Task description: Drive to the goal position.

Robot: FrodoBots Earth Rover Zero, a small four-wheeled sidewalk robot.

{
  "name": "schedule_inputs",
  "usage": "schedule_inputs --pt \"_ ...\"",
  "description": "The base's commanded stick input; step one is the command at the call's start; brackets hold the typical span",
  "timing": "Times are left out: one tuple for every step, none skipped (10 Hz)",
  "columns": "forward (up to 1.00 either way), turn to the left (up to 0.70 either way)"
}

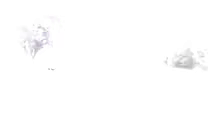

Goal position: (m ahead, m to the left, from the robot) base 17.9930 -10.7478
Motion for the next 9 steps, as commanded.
schedule_inputs --pt "0.06 0.01" --pt "0.06 0.01" --pt "0.06 0.01" --pt "0.06 0.01" --pt "0.06 0.01" --pt "0.06 0.01" --pt "0.06 0.01" --pt "0.06 0.01" --pt "0.06 0.01"
